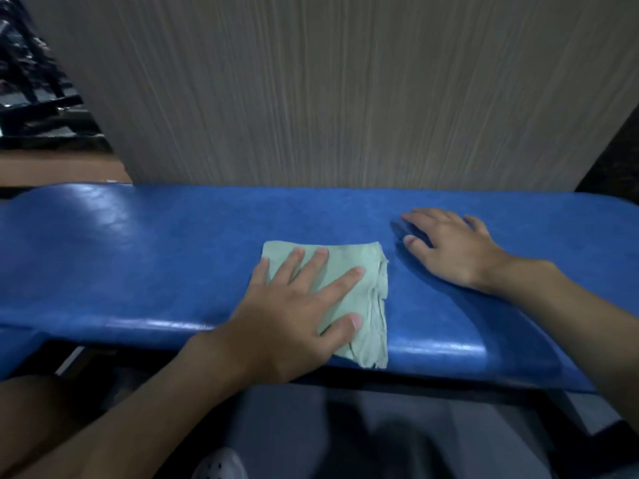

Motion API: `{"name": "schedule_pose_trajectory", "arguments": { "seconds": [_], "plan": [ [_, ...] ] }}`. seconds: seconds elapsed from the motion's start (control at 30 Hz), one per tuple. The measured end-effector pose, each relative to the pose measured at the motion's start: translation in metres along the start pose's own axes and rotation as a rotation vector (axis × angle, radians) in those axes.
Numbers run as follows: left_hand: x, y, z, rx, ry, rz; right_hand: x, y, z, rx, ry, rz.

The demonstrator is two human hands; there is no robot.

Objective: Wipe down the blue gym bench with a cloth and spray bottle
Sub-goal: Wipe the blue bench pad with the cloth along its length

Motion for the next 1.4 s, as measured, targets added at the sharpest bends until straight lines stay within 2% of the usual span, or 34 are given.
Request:
{"name": "schedule_pose_trajectory", "arguments": {
  "seconds": [0.2,0.53,0.67,0.87,1.17,1.23,1.4],
  "plan": [
    [-0.004,-0.027,-0.013,0.008,0.043,-0.067,-0.023,-0.001,-0.002,-0.001,0.048,-0.088],
    [-0.005,-0.184,-0.074,0.103,0.05,-0.13,-0.022,0.0,-0.003,0.008,0.066,-0.078],
    [-0.001,-0.205,-0.082,0.13,0.059,-0.14,-0.022,-0.001,-0.003,0.007,0.062,-0.076],
    [-0.005,-0.159,-0.063,0.089,0.052,-0.12,-0.022,-0.001,-0.002,0.011,0.034,-0.065],
    [-0.001,-0.012,-0.019,0.018,0.01,-0.036,-0.012,-0.003,-0.009,0.005,0.056,-0.05],
    [-0.001,0.0,-0.016,0.026,0.007,-0.033,-0.009,-0.006,-0.014,0.02,0.022,-0.02],
    [-0.002,-0.026,-0.03,0.022,0.046,-0.078,-0.027,-0.012,-0.014,0.008,0.037,-0.095]
  ]
}}
Point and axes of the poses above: each hand's wrist, its own y-axis away from the middle knuckle, its own x-axis out of the back of the hand, z = x × y, the point moved 10 cm from there along -y, towards the middle knuckle, and after that the axes turned 5 degrees about -y, right-handed, at the moved point
